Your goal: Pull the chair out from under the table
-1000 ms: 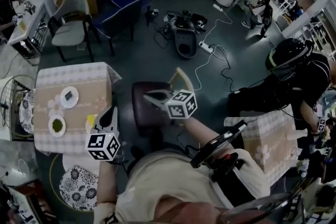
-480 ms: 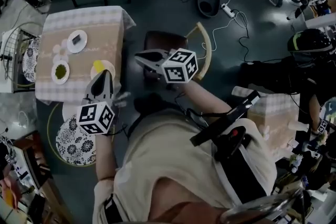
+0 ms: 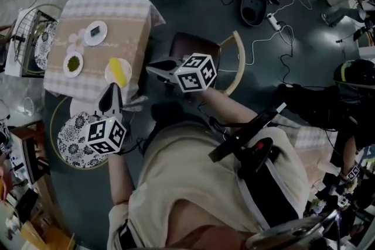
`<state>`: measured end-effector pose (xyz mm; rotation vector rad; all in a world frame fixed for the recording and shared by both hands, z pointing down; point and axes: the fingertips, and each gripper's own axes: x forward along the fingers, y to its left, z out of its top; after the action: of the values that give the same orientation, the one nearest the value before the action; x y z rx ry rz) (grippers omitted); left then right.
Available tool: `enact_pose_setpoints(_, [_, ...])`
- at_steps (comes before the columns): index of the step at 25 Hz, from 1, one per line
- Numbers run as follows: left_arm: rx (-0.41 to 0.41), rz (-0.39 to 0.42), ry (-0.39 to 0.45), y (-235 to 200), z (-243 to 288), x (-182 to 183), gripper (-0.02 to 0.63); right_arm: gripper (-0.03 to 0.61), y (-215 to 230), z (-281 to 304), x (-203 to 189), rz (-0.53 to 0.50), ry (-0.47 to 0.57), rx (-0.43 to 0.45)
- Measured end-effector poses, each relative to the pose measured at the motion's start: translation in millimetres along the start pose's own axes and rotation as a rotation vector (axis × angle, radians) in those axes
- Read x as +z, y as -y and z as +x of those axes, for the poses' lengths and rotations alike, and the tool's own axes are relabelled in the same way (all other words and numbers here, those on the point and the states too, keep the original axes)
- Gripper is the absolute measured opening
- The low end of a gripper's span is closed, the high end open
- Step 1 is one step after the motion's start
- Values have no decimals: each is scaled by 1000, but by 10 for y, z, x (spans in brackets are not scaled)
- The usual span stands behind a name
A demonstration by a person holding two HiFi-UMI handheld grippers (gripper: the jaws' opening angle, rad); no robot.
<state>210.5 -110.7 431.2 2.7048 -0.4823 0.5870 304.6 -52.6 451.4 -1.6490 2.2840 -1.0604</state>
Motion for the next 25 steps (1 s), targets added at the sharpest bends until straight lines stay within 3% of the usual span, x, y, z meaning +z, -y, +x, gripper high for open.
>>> enact_pose_setpoints(12, [351,-95,20,-309,-633,-407,6,12,-383,264,-306,-72,-171,269])
enact_pose_setpoints(15, [405,-113,33,-433,-726,-564,12,12,-386,287,-434,-68,-187,293])
enact_pose_setpoints(17, [405,-125,23,-548,-808,-687,76,12,-400,358,-544,-46,-189,293])
enact_pose_setpoints(19, [417,-151,21,-676,-937,-786,100,12,-477,479,-656,-30,-210,307])
enact_pose_setpoints(25, [568,-209,16,-1281,-1421,-1119,211,12,-883,814,-966,-71,-328,365])
